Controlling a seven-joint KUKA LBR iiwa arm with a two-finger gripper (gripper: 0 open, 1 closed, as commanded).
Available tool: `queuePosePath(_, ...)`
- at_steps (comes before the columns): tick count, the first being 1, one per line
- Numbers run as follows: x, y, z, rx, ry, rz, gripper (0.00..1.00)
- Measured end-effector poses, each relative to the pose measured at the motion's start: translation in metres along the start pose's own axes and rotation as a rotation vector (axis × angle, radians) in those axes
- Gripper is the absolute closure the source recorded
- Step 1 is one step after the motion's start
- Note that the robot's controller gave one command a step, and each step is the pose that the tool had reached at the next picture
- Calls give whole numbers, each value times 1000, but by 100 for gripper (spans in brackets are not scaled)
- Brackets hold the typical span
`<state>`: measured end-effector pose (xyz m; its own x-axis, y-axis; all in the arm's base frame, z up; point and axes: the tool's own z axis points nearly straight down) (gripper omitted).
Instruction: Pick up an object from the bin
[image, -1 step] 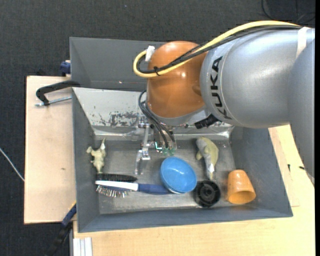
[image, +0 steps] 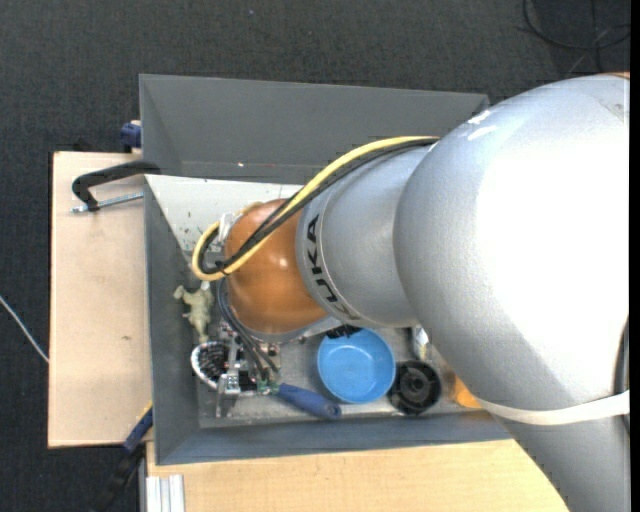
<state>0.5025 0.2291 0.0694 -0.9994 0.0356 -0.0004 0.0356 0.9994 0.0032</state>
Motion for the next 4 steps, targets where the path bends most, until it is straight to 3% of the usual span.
queuePosePath(1,9,-16,-32,1,0,184,0)
queuePosePath(2,6,-25,-38,0,-3,294,0)
queuePosePath(3,6,-27,-2,1,6,406,0)
queuePosePath(4,6,-25,-3,1,4,404,0)
